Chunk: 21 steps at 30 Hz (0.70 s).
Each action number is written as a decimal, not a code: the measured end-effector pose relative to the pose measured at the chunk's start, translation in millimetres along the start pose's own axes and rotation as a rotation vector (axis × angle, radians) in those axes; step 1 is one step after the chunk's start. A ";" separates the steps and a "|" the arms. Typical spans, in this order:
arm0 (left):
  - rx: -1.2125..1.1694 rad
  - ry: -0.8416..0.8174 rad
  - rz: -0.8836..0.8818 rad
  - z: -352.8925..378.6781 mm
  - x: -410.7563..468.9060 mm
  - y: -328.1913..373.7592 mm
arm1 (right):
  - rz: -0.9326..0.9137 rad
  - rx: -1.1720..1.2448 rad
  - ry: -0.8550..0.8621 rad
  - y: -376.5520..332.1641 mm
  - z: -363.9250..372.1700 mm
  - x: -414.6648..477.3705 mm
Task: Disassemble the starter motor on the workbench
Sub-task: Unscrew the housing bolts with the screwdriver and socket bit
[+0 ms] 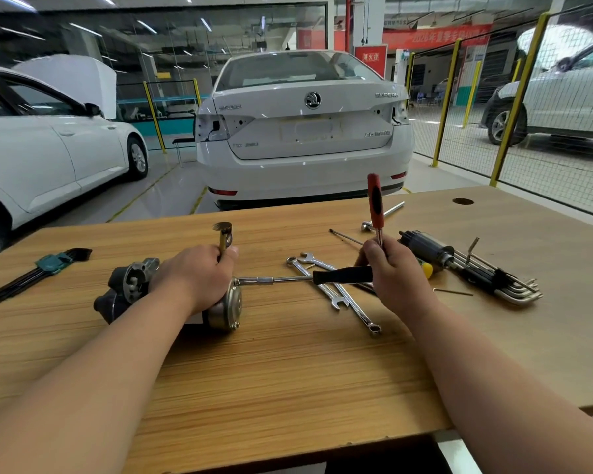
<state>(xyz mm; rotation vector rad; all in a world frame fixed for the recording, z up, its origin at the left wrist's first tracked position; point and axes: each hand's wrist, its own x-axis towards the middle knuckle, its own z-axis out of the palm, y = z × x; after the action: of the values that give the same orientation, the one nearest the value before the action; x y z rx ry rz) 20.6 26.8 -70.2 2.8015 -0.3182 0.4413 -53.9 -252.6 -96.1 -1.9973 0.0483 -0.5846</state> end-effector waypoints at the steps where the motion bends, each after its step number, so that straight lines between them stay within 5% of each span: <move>1: 0.008 0.004 -0.003 0.5 -0.3 -0.1 | 0.175 0.070 -0.053 -2.0 -3.0 1.1; 3: 0.021 0.011 -0.012 0.9 -2.1 -0.7 | 0.606 0.435 -0.219 -5.6 -11.9 1.5; 5: 0.024 0.016 -0.011 1.7 -3.7 -1.1 | 0.769 0.656 -0.296 -2.8 -24.1 2.2; 15: 0.015 0.022 0.027 -1.7 -11.0 -0.2 | 0.495 0.509 -0.380 2.7 -28.9 -18.9; 21: 0.028 0.011 0.046 -1.9 -13.1 -0.1 | 0.377 -0.017 -0.301 -9.0 -8.2 -28.2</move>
<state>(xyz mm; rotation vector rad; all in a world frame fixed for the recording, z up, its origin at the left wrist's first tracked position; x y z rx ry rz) 8.0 29.7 -72.7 2.8226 -0.3776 0.4756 -84.1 -247.2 -96.2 -2.0050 0.2403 -0.0414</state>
